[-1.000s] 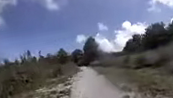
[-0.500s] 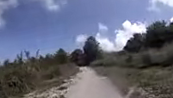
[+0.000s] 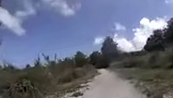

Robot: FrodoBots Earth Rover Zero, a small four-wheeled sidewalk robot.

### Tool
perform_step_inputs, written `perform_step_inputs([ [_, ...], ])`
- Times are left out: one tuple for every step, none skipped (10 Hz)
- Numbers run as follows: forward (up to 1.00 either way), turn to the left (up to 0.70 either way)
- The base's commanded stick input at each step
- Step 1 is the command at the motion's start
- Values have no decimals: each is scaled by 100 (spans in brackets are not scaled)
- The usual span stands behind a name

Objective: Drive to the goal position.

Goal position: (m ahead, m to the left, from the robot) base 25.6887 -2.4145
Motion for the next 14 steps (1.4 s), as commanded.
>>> perform_step_inputs([
  [100,0],
  [100,0],
  [100,0],
  [100,0],
  [100,0],
  [100,0],
  [100,0],
  [100,0],
  [100,0],
  [100,0],
  [100,0],
  [100,0],
  [100,-8],
  [100,-35],
])
